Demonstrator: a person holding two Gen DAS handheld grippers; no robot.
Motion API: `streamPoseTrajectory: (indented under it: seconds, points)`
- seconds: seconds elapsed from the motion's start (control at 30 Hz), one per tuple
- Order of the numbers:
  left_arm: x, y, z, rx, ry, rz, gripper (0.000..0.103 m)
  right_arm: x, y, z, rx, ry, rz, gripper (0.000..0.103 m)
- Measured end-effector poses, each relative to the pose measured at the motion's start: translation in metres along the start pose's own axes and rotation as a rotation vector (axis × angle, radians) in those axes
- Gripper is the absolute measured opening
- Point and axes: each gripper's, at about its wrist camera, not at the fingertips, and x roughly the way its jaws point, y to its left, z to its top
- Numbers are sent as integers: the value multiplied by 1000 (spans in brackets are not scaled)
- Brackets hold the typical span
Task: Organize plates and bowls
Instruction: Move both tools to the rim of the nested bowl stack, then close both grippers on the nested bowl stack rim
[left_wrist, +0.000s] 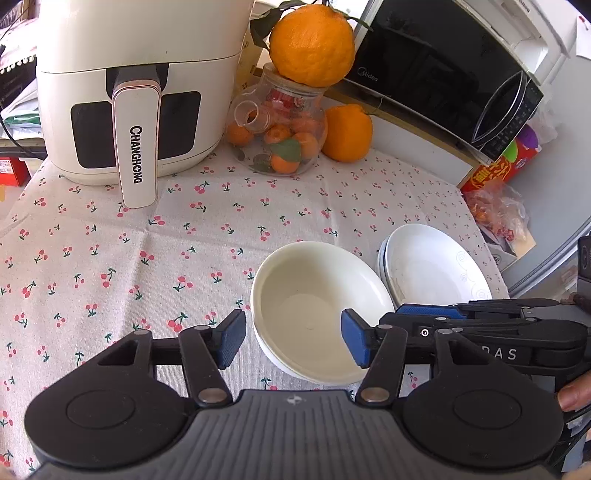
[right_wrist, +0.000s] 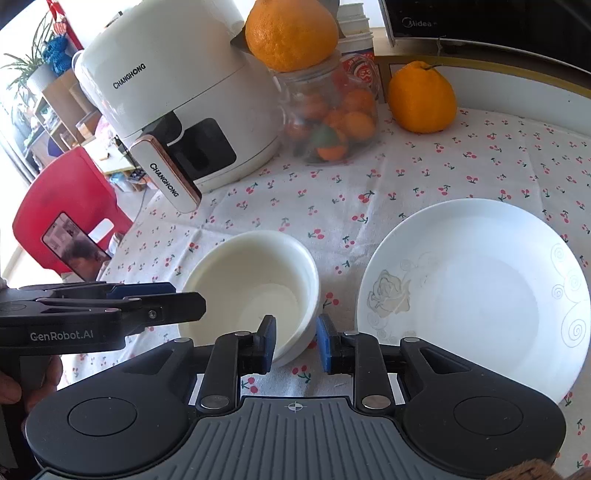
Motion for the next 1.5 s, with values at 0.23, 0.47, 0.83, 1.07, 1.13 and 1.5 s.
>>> streamPoseTrajectory:
  seconds: [0.23, 0.47, 0.83, 1.07, 1.13, 1.5]
  points:
    - [5, 2, -1, 18, 21, -10, 74, -2, -3, 3, 14, -18, -11, 44]
    - [6, 0, -16, 128, -46, -46, 92, -11, -7, 14, -83, -150, 12, 76]
    - [-2, 4, -42, 206, -165, -57, 100, -8, -16, 17, -166, -223, 23, 88]
    - [6, -1, -51, 255, -146, -47, 102, 6, -7, 16, -186, -209, 82, 88]
    - [7, -4, -53, 278, -156, -48, 102, 9, -4, 15, -199, -205, 94, 88]
    - [21, -16, -57, 355, -148, -36, 101, 29, -7, 24, -126, -143, 174, 88]
